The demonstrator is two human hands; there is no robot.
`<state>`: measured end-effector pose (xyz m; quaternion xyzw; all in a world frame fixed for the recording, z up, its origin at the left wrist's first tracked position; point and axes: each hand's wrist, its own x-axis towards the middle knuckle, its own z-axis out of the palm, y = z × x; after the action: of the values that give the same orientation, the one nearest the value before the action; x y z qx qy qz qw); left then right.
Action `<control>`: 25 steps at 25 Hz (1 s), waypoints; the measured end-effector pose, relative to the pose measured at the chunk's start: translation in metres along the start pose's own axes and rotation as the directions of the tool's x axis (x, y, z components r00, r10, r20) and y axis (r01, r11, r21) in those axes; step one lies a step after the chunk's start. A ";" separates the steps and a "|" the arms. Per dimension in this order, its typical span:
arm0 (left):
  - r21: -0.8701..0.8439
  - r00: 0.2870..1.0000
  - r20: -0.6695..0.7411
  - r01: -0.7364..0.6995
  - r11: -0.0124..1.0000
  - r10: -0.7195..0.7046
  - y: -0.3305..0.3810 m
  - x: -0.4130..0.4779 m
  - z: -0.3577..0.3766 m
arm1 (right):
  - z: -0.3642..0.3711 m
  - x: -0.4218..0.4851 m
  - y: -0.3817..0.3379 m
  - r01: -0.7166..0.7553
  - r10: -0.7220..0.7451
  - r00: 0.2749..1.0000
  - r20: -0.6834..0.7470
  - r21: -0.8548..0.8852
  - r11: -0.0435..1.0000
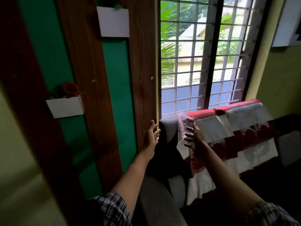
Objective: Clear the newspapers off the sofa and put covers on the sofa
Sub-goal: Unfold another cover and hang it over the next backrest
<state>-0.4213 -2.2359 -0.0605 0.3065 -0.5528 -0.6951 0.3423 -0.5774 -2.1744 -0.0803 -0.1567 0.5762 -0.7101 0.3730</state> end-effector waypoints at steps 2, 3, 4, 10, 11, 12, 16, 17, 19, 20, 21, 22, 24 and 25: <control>0.034 0.999 0.047 -0.012 0.999 0.010 0.002 0.030 0.001 | 0.001 0.019 -0.007 0.009 -0.007 0.999 -0.050 0.036 0.999; 0.043 0.997 0.074 -0.011 0.999 0.008 0.005 0.048 0.002 | 0.002 0.032 -0.011 0.022 -0.017 0.996 -0.084 0.052 0.998; 0.050 0.995 0.100 -0.002 0.999 -0.003 0.007 0.066 0.004 | 0.003 0.045 -0.014 0.034 -0.026 0.992 -0.125 0.060 0.998; 0.099 0.963 0.267 0.018 0.995 -0.044 0.014 0.136 0.011 | 0.011 0.093 -0.013 0.057 -0.027 0.961 -0.274 0.104 0.993; 0.102 0.952 0.302 0.029 0.994 -0.059 0.012 0.147 0.014 | 0.011 0.098 -0.011 0.064 -0.028 0.952 -0.304 0.109 0.992; 0.103 0.946 0.320 0.029 0.994 -0.061 0.009 0.156 0.017 | 0.009 0.103 -0.007 0.065 -0.021 0.942 -0.334 0.119 0.991; 0.230 0.912 0.411 -0.101 0.968 -0.002 -0.010 0.200 0.035 | 0.001 0.129 0.012 0.049 0.027 0.892 -0.451 0.156 0.986; 0.313 0.895 0.445 -0.179 0.933 0.022 -0.016 0.209 0.037 | 0.001 0.133 0.016 0.041 0.046 0.884 -0.466 0.175 0.984; 0.413 0.845 0.531 -0.319 0.853 0.060 -0.028 0.231 0.040 | 0.002 0.150 0.026 0.037 0.067 0.868 -0.492 0.198 0.980; 0.438 0.809 0.583 -0.393 0.808 0.078 -0.032 0.244 0.042 | 0.004 0.160 0.030 0.034 0.078 0.855 -0.512 0.206 0.978; 0.456 0.774 0.627 -0.454 0.765 0.085 -0.036 0.260 0.043 | 0.007 0.169 0.033 0.027 0.095 0.841 -0.533 0.216 0.976; 0.464 0.742 0.664 -0.508 0.726 0.094 -0.037 0.274 0.044 | 0.009 0.179 0.035 0.030 0.100 0.831 -0.547 0.224 0.974; 0.462 0.690 0.717 -0.581 0.670 0.105 -0.042 0.301 0.047 | 0.013 0.201 0.038 0.038 0.098 0.799 -0.593 0.212 0.977; 0.455 0.670 0.735 -0.605 0.653 0.109 -0.044 0.314 0.049 | 0.015 0.211 0.039 0.039 0.103 0.775 -0.624 0.210 0.977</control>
<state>-0.6478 -2.4578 -0.1088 0.0219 -0.8973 -0.4199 0.1342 -0.6961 -2.3371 -0.1562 0.1407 0.5919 -0.7718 0.1848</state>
